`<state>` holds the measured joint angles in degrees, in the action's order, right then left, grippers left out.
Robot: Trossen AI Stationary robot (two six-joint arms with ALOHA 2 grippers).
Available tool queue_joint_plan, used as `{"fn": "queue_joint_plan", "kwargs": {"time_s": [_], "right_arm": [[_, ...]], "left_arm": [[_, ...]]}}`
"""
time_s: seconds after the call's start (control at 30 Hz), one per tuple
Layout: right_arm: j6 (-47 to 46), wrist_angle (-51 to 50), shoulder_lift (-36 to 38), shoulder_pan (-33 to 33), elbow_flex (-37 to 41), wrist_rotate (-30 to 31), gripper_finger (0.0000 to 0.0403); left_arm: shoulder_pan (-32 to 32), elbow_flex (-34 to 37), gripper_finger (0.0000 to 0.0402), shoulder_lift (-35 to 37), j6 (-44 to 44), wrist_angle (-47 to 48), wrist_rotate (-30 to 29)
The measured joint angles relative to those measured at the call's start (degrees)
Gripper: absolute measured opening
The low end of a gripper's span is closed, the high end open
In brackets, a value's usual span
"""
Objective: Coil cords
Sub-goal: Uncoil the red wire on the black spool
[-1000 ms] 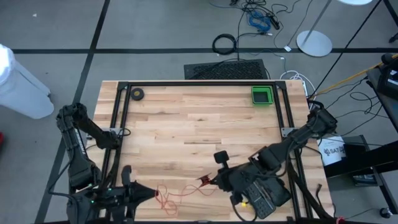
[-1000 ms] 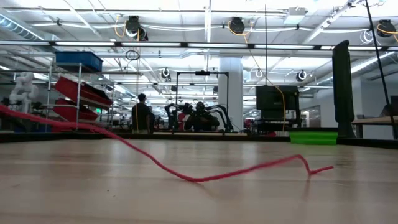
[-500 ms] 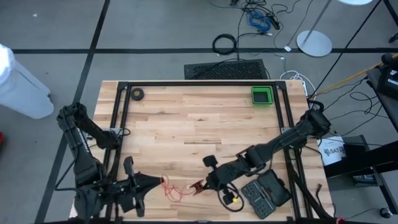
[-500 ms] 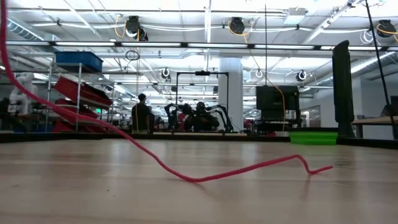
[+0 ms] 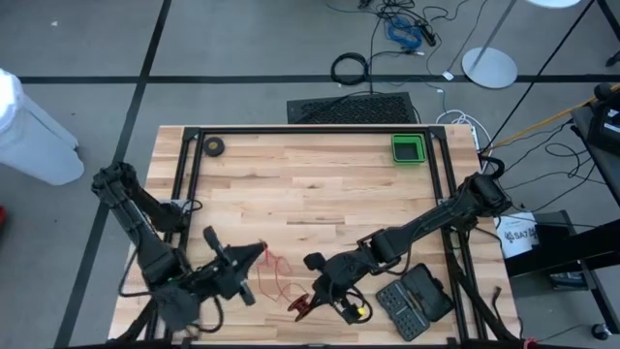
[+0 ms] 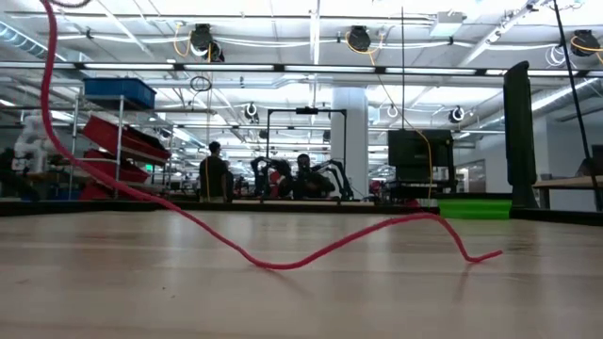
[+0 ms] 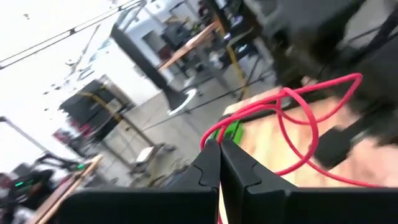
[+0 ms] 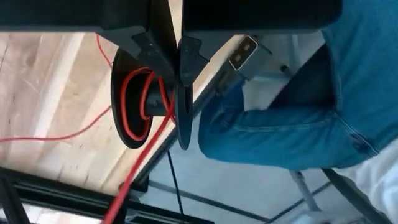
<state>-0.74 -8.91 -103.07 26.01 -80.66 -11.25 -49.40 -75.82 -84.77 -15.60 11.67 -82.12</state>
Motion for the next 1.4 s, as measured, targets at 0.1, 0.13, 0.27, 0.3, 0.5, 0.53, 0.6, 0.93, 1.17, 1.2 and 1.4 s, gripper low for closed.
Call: {"fn": "queue_joint_plan", "kwargs": {"time_s": [0.1,0.13,0.27,0.3,0.5,0.53,0.6,0.93,1.17,1.2,1.4], "right_arm": [[-0.06,2.42,0.00,0.28,-0.15,-2.68,0.0000],[-0.06,3.06,0.00,0.43,-0.31,-3.26,0.0000],[0.30,5.68,0.06,1.15,-0.33,-5.48,0.0000],[0.58,6.33,0.18,1.38,-0.33,-6.17,0.0000],[2.42,12.17,0.28,2.33,-0.45,-10.37,0.0000],[2.90,12.21,0.31,2.58,-0.95,-10.53,0.0000],[3.74,12.19,0.33,3.11,-2.41,-10.60,0.0000],[13.72,9.56,0.44,7.30,-12.17,-9.05,0.0000],[19.02,7.13,0.48,11.65,-18.00,-4.28,0.0000],[19.63,6.99,0.49,12.49,-18.50,-3.83,0.0000],[23.98,7.08,0.51,17.39,-21.35,-1.11,0.0000]], "left_arm": [[2.22,1.30,0.0002,-0.02,3.85,3.42,-0.05],[2.97,1.46,0.0002,-0.02,5.81,5.10,0.07],[6.28,2.58,0.0002,-0.02,13.09,10.36,3.99],[7.12,3.12,0.0002,-0.02,14.00,10.57,5.14],[11.77,6.39,0.0002,-0.02,17.61,10.57,12.66],[12.46,6.81,0.0002,-0.02,18.23,10.35,14.10],[13.64,7.62,0.0002,-0.02,18.37,10.29,16.74],[16.14,9.41,0.0002,-0.02,18.33,10.31,31.05],[16.78,9.41,0.0002,-0.26,18.34,10.31,34.68],[16.80,9.41,0.0002,-0.33,18.32,10.32,35.09],[17.23,9.43,0.0002,-0.61,18.34,12.94,40.35]]}}
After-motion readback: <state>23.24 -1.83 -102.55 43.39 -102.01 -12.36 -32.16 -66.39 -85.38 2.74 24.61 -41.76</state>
